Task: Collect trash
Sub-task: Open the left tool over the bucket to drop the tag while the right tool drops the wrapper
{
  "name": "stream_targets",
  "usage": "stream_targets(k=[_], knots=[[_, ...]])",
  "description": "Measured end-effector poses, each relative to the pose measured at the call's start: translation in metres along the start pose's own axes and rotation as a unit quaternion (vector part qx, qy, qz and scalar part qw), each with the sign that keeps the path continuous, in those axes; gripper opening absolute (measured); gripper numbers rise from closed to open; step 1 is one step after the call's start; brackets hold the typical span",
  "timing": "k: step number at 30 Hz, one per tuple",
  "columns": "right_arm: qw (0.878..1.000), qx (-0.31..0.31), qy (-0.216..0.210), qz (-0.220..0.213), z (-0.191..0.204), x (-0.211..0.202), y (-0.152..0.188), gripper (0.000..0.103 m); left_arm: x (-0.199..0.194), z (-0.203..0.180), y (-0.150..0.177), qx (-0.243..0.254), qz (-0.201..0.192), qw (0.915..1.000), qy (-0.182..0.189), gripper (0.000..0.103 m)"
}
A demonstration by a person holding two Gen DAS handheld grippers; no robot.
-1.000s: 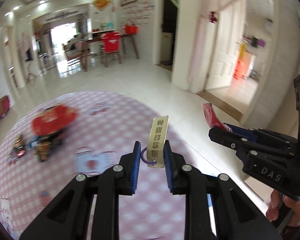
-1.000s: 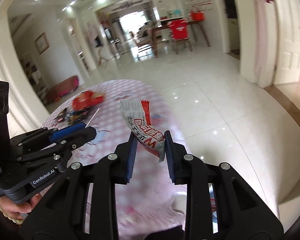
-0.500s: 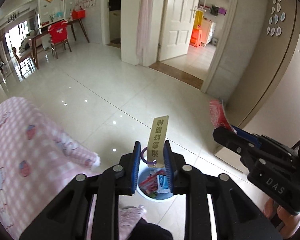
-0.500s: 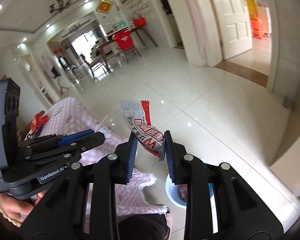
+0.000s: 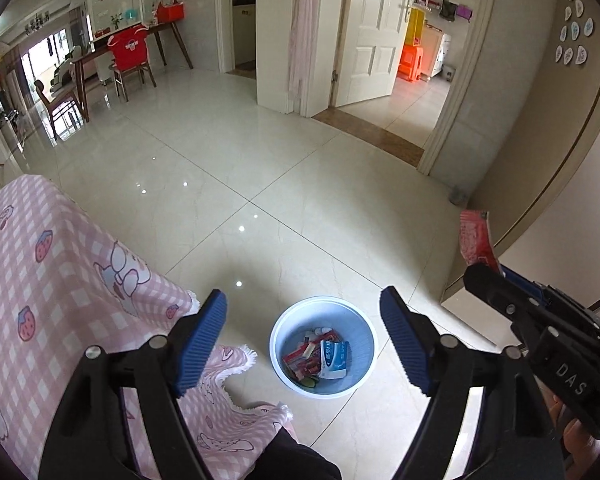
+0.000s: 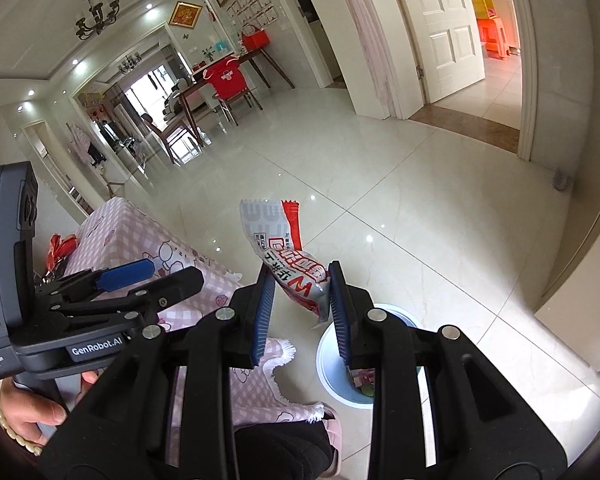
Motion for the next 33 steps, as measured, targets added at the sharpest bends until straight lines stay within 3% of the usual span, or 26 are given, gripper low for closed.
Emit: stream_targets(k=[15,17,18,19,33], knots=[[1.0,-0.016,-0.009,0.0,0.019,0.009,-0.004,0.028,-0.024,0.04,-0.003,-0.046,-0.022,0.9986,-0.015,0.079],[1.0,-0.014,-0.002,-0.008,0.02,0.011,-0.008,0.033,-0.027,0.045,-0.005,-0.05,-0.026,0.9983,-0.017,0.079],[1.0,-0.013,0.0,-0.01,0.019,0.013,-0.009,0.052,-0.028,0.048,-0.005,-0.052,-0.028,0.9981,-0.018,0.079],[1.0,-0.012,0.006,-0.014,0.018,0.014,-0.011,0.058,-0.03,0.05,-0.005,-0.054,-0.03,0.9979,-0.018,0.079],[1.0,-0.03,0.004,-0.006,0.042,0.018,-0.008,0.058,-0.048,0.079,0.006,-0.064,-0.04,0.997,-0.018,0.079]])
Point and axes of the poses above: each gripper's, at about its wrist camera, not at the fingertips, and x roughly the way its jaws point, z to its left, y to its underside, the point moved 8 cm from there along x, roughly the way its jaws point, and after that the axes turned 7 degrees about z, right-handed, at the moved point
